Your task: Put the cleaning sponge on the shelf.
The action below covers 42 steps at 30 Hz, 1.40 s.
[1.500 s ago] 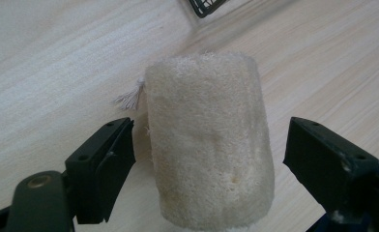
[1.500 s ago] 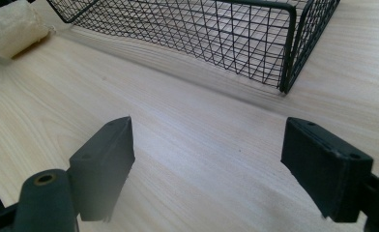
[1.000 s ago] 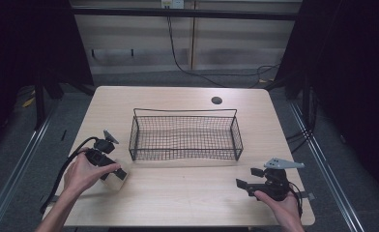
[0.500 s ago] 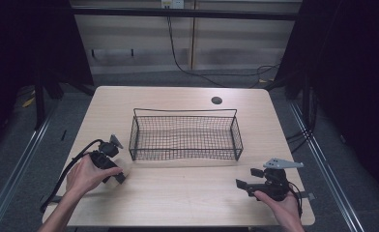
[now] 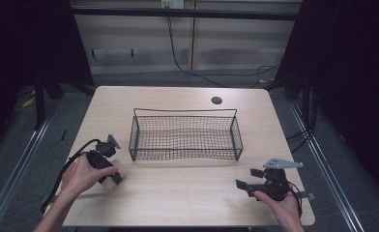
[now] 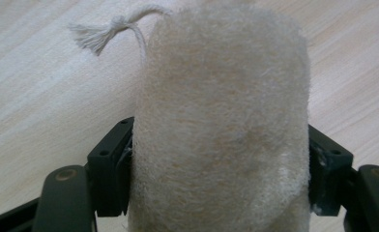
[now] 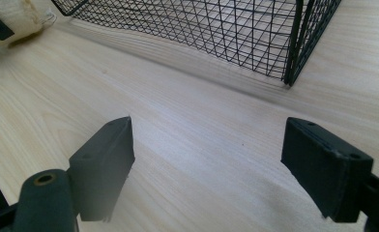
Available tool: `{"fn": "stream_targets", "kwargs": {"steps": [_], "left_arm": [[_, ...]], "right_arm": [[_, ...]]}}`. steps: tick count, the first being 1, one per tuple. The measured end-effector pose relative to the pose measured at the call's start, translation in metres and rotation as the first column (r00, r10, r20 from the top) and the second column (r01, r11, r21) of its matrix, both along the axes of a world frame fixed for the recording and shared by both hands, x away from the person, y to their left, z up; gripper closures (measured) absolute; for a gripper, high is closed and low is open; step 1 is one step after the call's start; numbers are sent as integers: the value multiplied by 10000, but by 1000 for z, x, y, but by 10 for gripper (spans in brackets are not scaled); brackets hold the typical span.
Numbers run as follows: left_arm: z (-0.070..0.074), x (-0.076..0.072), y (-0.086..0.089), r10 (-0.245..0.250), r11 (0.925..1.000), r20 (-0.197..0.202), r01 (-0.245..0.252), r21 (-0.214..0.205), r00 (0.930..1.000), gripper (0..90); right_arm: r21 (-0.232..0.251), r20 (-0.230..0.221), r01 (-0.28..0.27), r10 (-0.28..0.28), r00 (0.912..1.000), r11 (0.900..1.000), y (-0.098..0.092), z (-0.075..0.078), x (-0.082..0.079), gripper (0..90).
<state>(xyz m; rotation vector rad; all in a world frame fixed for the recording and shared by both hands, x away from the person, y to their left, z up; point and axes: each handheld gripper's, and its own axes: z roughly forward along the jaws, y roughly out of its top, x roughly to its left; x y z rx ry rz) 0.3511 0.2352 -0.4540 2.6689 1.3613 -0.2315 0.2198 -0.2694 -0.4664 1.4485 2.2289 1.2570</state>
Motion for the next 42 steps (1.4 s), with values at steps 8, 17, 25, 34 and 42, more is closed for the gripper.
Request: {"fn": "stream_targets", "kwargs": {"steps": [8,17,25,34,42], "left_arm": [[13,-3,7,11,9994,76,-8,-335,10000,278],[24,-8,11,-148,9986,77,152,-500,9999,278],[36,-12,7,-110,9978,182,122,-648,9998,279],[51,-14,6,-383,9963,213,399,-760,9990,278],[62,-16,10,-468,9956,226,485,-804,9986,278]], "right_arm": [[-4,-55,-10,10,10000,10000,0,0,0,184],[26,-107,-39,39,9999,10000,0,-1,0,183],[25,-229,-49,50,9997,10000,1,-1,1,183],[16,-302,-68,69,9995,10000,1,-1,0,183],[2,-313,-69,69,9995,10000,1,-1,0,183]]}}
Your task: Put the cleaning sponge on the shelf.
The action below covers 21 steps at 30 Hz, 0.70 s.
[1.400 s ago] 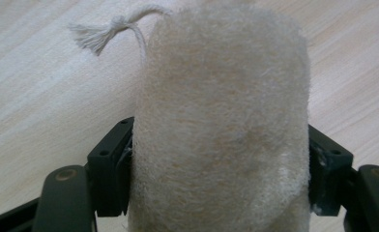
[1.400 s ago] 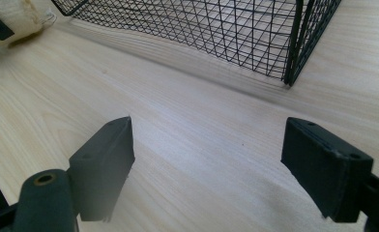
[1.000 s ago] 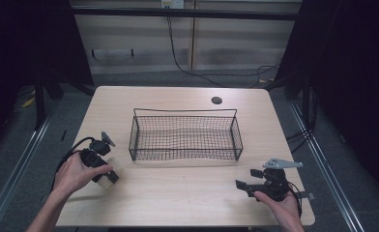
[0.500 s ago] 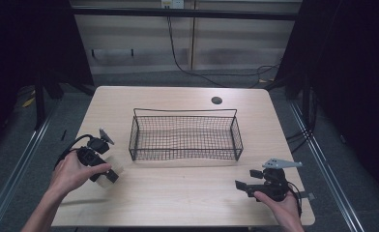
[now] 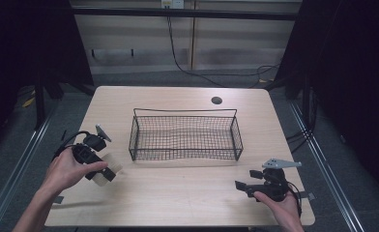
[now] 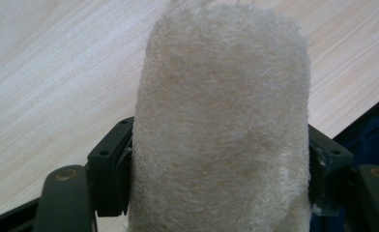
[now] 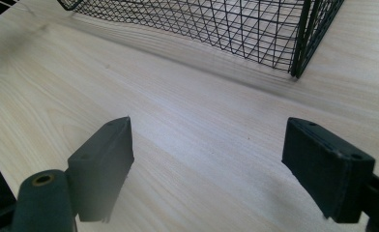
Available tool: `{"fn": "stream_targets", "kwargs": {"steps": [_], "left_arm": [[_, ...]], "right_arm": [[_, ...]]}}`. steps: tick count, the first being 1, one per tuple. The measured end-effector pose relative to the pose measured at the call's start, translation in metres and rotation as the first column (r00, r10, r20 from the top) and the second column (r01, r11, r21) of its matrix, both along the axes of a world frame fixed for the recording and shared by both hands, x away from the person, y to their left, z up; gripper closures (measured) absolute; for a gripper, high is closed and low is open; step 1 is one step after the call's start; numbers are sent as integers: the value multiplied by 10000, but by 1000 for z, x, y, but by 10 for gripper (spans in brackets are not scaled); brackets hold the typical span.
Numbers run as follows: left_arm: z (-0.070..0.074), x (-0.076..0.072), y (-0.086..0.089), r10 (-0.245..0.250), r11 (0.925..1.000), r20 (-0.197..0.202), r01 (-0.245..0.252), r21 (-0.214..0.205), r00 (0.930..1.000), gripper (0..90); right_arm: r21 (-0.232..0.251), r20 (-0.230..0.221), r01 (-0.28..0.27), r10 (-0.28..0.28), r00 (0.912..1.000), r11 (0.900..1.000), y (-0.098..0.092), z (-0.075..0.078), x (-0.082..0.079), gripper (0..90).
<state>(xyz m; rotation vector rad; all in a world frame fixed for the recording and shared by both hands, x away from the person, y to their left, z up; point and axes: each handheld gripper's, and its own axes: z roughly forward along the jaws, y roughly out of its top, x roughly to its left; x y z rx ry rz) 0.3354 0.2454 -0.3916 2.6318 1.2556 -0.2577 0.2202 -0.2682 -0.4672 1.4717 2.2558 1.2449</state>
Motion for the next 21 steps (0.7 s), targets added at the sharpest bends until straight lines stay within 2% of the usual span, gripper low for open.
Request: {"fn": "stream_targets", "kwargs": {"steps": [5,6,7,8,9,11,13,14,16,21], "left_arm": [[7,1,3,19,9999,85,-18,-111,10000,278],[8,0,4,230,9995,314,-223,-209,9992,278],[8,0,4,230,9995,314,-223,-209,9992,278],[7,0,4,154,9998,248,-152,-84,9996,278],[7,-1,5,147,9994,148,-142,-319,9998,278],[8,-1,5,114,9994,124,-110,-332,9999,278],[10,0,6,290,9993,165,-286,-242,9994,278],[14,3,9,575,9973,-15,-575,-463,9983,279],[17,4,10,753,9951,-54,-755,-637,9971,279],[25,5,8,568,9960,-35,-569,-683,9984,278]], "right_arm": [[13,-8,1,-1,10000,10000,0,0,0,183],[16,-19,-12,12,10000,10000,0,0,0,183],[16,-19,-12,12,10000,10000,0,0,0,183],[34,-20,-6,6,10000,10000,0,0,0,183],[41,-35,-2,3,10000,10000,0,0,0,183],[26,-45,-9,9,10000,10000,0,0,0,185],[59,-50,-80,80,10000,10000,0,0,0,185],[28,-76,-58,58,10000,10000,0,0,0,185],[38,-88,-69,69,9999,10000,0,0,0,185],[50,-127,-61,61,9999,10000,0,0,0,185]]}}
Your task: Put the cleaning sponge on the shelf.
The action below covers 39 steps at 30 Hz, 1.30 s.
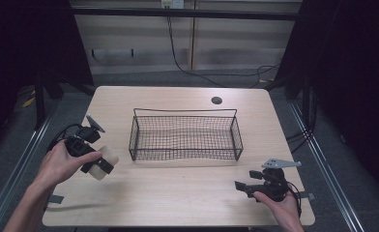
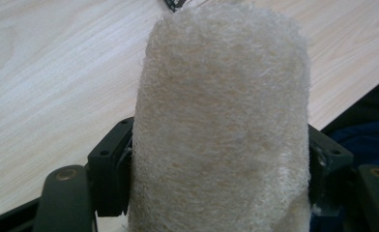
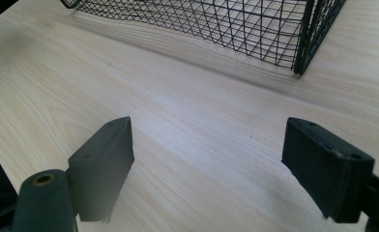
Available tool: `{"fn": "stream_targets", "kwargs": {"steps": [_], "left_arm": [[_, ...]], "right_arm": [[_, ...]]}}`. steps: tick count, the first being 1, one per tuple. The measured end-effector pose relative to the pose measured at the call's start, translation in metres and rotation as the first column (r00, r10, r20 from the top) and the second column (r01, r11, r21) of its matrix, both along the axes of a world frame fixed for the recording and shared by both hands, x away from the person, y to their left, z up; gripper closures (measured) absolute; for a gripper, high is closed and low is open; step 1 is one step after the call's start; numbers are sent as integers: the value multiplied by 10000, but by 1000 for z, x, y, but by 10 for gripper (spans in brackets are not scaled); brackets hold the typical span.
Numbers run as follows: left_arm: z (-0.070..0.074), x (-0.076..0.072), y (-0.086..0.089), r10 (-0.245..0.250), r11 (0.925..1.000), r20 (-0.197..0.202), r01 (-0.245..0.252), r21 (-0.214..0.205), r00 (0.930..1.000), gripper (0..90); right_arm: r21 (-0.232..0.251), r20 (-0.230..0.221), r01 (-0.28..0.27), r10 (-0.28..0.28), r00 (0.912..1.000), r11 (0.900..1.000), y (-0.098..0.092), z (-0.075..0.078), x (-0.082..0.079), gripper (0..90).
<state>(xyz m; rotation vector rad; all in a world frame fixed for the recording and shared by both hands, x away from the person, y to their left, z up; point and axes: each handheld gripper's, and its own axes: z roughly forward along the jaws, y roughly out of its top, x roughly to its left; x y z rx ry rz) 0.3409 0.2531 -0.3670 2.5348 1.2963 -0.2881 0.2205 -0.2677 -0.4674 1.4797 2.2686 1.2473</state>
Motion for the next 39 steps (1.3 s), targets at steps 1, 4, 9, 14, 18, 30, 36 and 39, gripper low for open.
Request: {"fn": "stream_targets", "kwargs": {"steps": [1,4,9,14,18,30,36,39], "left_arm": [[4,1,-1,-31,10000,47,32,-41,10000,278],[9,3,-2,-92,9996,-57,90,-267,9999,278],[16,7,-1,-150,9988,-98,145,-471,9998,279],[26,10,0,-40,9985,-14,39,-551,10000,279],[37,14,1,-89,9970,-67,83,-774,9999,278],[50,27,-9,-656,9932,-280,626,-985,9975,278],[58,35,-14,-563,9921,-283,528,-1136,9980,278],[60,39,-19,-134,9912,-270,97,-1321,9995,278]], "right_arm": [[9,-42,27,-27,10000,10000,0,0,0,185],[-20,22,-17,17,10000,10000,0,0,0,184],[-9,7,-25,25,10000,10000,0,0,0,184],[-15,-36,-9,9,10000,10000,0,0,0,183],[-11,-23,-17,17,10000,10000,0,0,0,182],[-6,-31,-21,21,10000,10000,-1,-1,1,182],[10,-43,-18,18,10000,10000,-1,-1,1,181],[26,-37,-20,21,10000,10000,-1,0,1,181]]}}
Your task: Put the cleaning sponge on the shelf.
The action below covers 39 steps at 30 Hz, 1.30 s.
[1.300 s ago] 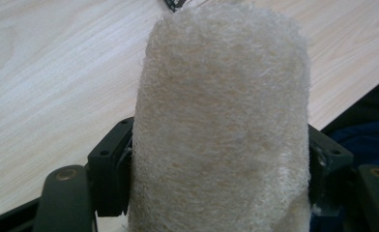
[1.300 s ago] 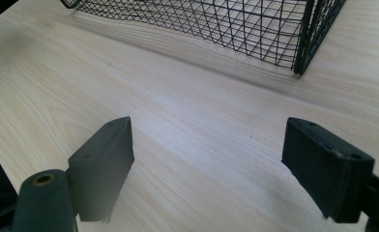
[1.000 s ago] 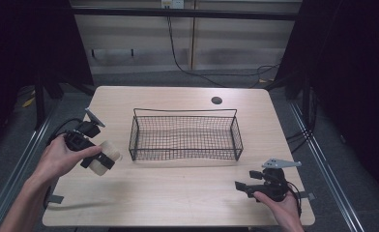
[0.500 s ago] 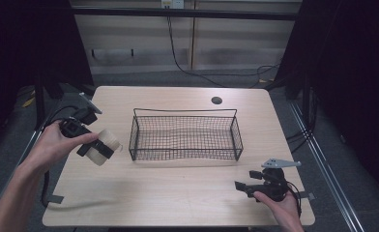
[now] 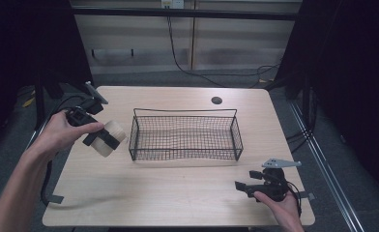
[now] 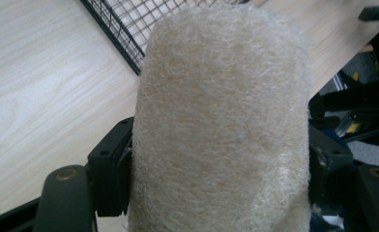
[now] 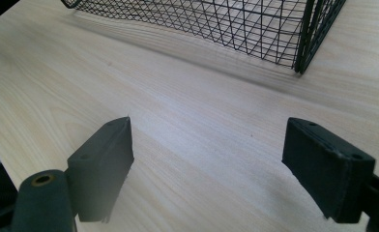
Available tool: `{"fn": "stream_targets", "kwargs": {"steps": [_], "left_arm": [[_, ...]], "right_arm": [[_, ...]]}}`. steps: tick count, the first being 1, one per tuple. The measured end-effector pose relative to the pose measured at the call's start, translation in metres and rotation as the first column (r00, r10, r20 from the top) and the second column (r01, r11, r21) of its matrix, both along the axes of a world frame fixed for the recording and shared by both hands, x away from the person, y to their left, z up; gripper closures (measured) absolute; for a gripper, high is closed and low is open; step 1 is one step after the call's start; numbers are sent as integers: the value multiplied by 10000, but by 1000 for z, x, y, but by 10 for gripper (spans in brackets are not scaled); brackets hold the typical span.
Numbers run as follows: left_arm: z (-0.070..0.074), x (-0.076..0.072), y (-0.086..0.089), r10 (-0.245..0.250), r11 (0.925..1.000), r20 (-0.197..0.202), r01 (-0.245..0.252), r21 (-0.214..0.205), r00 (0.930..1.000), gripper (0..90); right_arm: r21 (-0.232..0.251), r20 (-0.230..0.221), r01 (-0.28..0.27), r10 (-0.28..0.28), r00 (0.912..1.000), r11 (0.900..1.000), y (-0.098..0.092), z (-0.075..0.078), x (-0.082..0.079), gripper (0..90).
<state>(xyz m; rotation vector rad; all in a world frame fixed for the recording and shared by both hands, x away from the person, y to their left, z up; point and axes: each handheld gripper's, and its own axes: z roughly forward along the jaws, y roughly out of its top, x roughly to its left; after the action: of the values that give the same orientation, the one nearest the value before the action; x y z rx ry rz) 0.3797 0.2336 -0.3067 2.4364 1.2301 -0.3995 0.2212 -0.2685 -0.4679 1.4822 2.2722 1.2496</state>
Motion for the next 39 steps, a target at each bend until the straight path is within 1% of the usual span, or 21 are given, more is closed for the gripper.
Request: {"fn": "stream_targets", "kwargs": {"steps": [2,3,4,5,7,10,12,13,15,16,19,20,24,25,27,28,29,30,31,32,39], "left_arm": [[0,1,-1,-53,10000,0,53,72,10000,278],[0,2,-3,82,10000,29,-82,35,10000,278],[0,3,-6,290,9995,-155,-292,-135,9995,278],[0,4,-8,480,9988,-155,-482,-102,9987,278],[0,5,-9,546,9985,-127,-546,-32,9984,278],[0,10,-15,735,9972,-224,-738,-143,9970,278],[0,12,-18,765,9970,-225,-766,-61,9968,278],[-1,13,-20,884,9960,-247,-887,-76,9958,278],[-2,15,-24,986,9951,-223,-985,64,9949,278],[-2,15,-26,995,9950,-287,-995,9,9946,278],[-1,17,-29,1055,9944,-249,-1054,47,9941,278],[-1,18,-31,1198,9928,-261,-1199,-7,9925,278],[1,22,-35,1446,9895,-206,-1444,105,9893,278],[2,23,-36,1392,9901,-86,-1391,178,9902,278],[1,23,-38,1352,9906,-87,-1350,209,9908,278],[0,24,-41,1494,9886,-109,-1492,204,9887,278],[0,25,-42,1468,9887,-91,-1465,302,9891,278],[-1,26,-44,1615,9864,-110,-1610,323,9868,277],[-1,26,-44,1615,9864,-110,-1610,323,9868,278],[-1,28,-47,1761,9839,-141,-1756,325,9843,278],[-3,35,-60,2068,9777,-217,-2058,419,9781,277]], "right_arm": [[-26,2,3,-3,10000,10000,0,0,0,178],[-27,-17,18,-19,10000,10000,0,0,0,178],[-37,10,2,-2,10000,10000,0,0,0,178],[-50,14,7,-7,10000,10000,0,0,0,177],[-46,10,8,-8,10000,10000,0,0,0,176],[-55,6,23,-23,10000,10000,0,0,0,176],[-43,7,10,-10,10000,10000,0,0,0,176],[-48,11,10,-10,10000,10000,0,0,0,176],[-53,12,5,-5,10000,10000,0,0,0,176],[-55,12,11,-11,10000,10000,0,0,0,176],[-46,-13,50,-50,10000,10000,0,1,0,175],[-29,-3,50,-50,10000,10000,-1,0,-1,175],[6,-31,31,-31,10000,10000,0,0,0,174],[-2,-44,42,-42,10000,10000,0,1,-1,174],[-2,-43,38,-38,10000,10000,0,1,-1,174],[11,-55,51,-51,10000,10000,0,1,-1,174],[25,-53,48,-48,10000,10000,0,1,-1,174],[26,-70,59,-59,10000,10000,0,1,-1,174],[26,-70,59,-59,10000,10000,0,1,-1,174],[25,-47,27,-27,10000,10000,0,0,0,174],[32,-59,24,-24,10000,10000,0,0,-1,173]]}}
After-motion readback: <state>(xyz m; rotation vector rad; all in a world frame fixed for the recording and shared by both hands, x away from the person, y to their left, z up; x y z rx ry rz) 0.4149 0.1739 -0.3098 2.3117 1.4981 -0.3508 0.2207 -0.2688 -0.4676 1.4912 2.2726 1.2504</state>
